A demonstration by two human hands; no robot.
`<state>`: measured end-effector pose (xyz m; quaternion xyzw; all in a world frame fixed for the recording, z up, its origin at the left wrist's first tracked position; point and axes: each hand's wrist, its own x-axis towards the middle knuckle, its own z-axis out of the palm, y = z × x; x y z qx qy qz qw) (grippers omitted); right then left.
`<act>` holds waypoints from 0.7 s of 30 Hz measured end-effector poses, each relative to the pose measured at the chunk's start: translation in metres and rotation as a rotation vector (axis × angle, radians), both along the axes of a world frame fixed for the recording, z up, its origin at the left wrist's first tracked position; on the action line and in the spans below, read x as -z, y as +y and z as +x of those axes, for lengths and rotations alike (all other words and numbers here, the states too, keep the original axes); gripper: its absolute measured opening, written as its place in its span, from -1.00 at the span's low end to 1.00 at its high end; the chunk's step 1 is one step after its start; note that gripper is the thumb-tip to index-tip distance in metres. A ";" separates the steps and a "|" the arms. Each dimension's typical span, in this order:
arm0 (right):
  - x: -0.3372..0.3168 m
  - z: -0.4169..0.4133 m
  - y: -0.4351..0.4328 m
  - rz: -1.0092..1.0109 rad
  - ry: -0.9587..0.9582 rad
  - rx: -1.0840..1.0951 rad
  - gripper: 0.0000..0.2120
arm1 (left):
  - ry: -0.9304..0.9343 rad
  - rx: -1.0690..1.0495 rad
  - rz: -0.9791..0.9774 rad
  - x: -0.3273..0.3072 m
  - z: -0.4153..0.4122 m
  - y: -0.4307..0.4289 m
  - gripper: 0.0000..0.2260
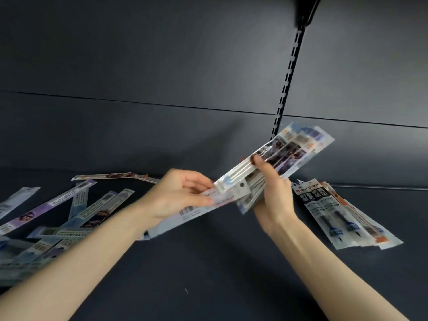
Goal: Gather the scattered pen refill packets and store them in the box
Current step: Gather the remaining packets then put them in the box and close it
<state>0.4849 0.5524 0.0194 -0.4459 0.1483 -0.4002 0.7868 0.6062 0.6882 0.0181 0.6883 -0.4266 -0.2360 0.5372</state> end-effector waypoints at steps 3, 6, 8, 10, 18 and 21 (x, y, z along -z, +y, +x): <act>-0.004 -0.003 -0.008 0.020 -0.074 0.023 -0.97 | 0.021 -0.203 -0.058 -0.003 0.016 0.009 -0.79; 0.003 0.000 -0.006 -0.052 0.033 -0.033 -0.95 | 0.238 -0.331 -0.248 -0.006 0.023 0.011 -0.86; 0.011 0.004 0.001 -0.187 0.132 -0.116 -0.94 | 0.370 -0.283 -0.327 -0.008 0.017 0.010 -0.93; 0.015 0.007 0.009 -0.329 0.214 -0.179 -0.92 | 0.398 -0.245 -0.338 -0.008 0.010 0.006 -0.98; 0.019 0.008 0.017 -0.465 0.269 -0.413 -0.80 | 0.305 -0.157 -0.369 -0.003 -0.001 0.000 -0.94; 0.022 0.009 0.022 -0.477 0.286 -0.472 -0.74 | 0.228 -0.165 -0.387 0.001 -0.002 -0.002 -0.91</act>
